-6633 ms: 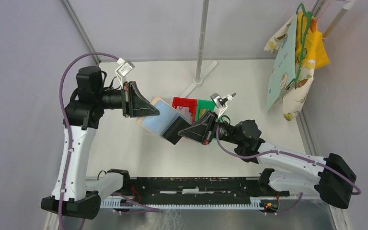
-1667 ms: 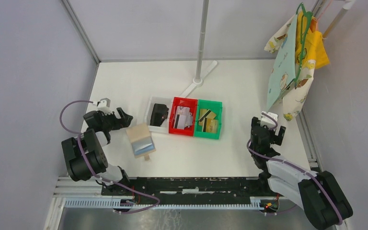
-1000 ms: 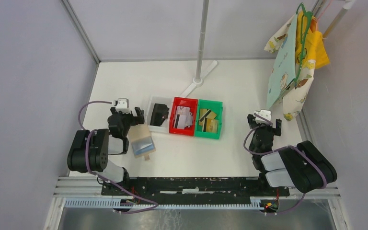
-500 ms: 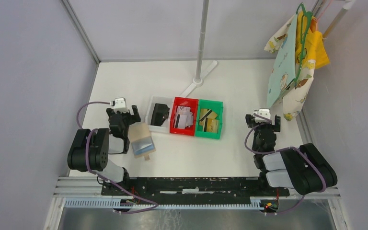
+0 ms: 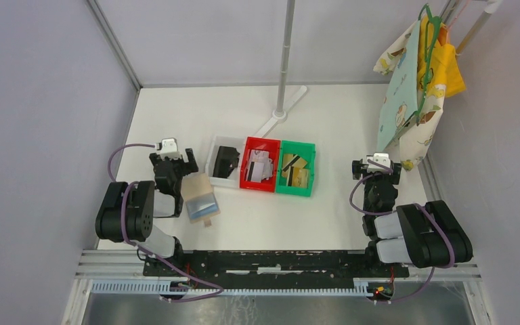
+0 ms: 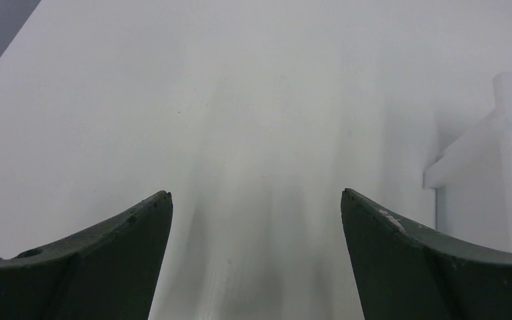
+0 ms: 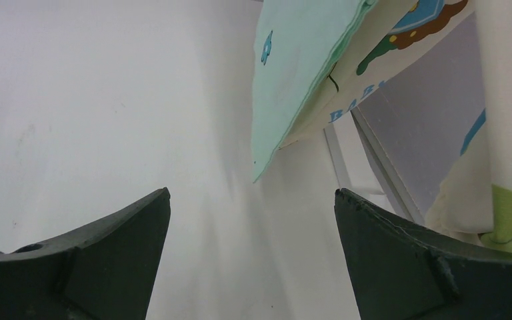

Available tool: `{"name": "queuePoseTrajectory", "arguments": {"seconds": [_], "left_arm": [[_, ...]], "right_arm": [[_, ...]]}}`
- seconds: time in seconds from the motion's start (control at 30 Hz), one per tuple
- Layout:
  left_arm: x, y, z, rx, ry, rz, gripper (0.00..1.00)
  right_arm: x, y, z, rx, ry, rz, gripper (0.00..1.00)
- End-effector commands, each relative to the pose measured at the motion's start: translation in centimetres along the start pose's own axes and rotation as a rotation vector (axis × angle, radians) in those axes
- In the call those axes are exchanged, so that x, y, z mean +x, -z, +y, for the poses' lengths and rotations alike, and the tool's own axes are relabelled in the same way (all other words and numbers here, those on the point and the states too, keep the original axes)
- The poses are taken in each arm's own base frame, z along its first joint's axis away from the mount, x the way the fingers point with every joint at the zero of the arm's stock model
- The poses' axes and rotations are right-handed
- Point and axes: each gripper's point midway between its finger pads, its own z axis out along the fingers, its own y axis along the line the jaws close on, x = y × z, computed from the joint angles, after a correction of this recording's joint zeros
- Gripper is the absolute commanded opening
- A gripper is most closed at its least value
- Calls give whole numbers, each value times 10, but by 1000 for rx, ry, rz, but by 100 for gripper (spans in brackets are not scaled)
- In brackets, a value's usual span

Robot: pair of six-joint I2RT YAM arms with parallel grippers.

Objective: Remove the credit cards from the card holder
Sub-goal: Reset both arms

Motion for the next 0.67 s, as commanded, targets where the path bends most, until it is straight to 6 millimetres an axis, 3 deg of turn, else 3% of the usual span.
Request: {"name": "queuePoseTrajectory", "arguments": {"seconds": [0.0,0.63], "left_arm": [[-21,-7,4,-28,14,-69,100],[-21,-7,4,-28,14,-70,100]], "right_arm": [[17,28,-6,3,-24,9,98],[19,24,-4,-5,-13,27,98]]}}
